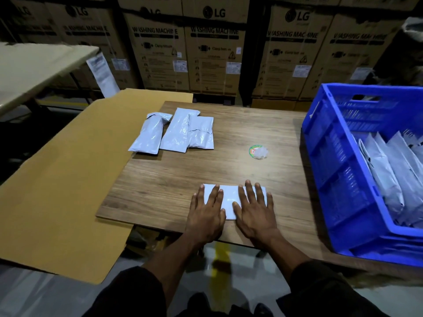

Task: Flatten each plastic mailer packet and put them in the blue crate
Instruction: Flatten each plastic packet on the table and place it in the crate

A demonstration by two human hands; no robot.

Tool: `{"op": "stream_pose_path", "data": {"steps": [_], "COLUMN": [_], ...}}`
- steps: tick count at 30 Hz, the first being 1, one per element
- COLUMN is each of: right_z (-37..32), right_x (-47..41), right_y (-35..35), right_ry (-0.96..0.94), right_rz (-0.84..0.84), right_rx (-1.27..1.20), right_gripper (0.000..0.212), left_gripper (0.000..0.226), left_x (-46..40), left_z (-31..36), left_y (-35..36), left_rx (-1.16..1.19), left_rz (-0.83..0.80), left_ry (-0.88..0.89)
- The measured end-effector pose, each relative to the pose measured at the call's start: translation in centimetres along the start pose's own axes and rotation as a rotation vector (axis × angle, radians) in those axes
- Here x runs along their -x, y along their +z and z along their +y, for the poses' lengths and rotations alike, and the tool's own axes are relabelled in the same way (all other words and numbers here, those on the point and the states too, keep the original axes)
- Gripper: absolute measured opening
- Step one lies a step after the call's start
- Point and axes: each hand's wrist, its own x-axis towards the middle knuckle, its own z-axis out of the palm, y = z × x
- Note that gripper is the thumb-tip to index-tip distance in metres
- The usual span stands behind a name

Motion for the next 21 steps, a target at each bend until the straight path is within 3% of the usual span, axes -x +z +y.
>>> {"op": "stream_pose_path", "data": {"steps": [5, 11, 15, 17, 19, 21], "right_z": [1.0, 3.0, 3.4, 2.7, 1.6, 0.4], "right_x": [-0.2, 0.5, 0.9, 0.9, 0.5, 0.2], "right_y": [-0.7, -1.2, -1.6, -2.0, -2.0, -1.6], "right_ry": [0.027, 0.082, 0.077, -0.01, -0.155, -0.272], "right_rz": [-0.07, -0.103, -0.06, 0.045, 0.052, -0.006], "right_rx": [-0.006, -0.035, -0.027, 0.017, 0.009, -0.024], "right_gripper": [0.085, 0.087, 0.075, 0.07, 0.065, 0.068], "left_gripper": [0.061, 0.071, 0.062, 0.05, 0.047, 0.077], "left_x": [0.2, -0.1, -0.5, -1.2, -1.9, -2.2], "left_z": [0.1, -0.3, -0.1, 0.7, 2.7, 4.6], "left_y": [-0.4, 0.4, -0.6, -0.9, -1.3, -2.4], "left_rx": [-0.01, 0.06, 0.27, 0.352, 0.428, 0.631], "left_rz": [0.023, 0.016, 0.204, 0.362, 0.367, 0.217], "left_ry": [0.01, -0.055, -0.182, -0.056, 0.097, 0.02]}}
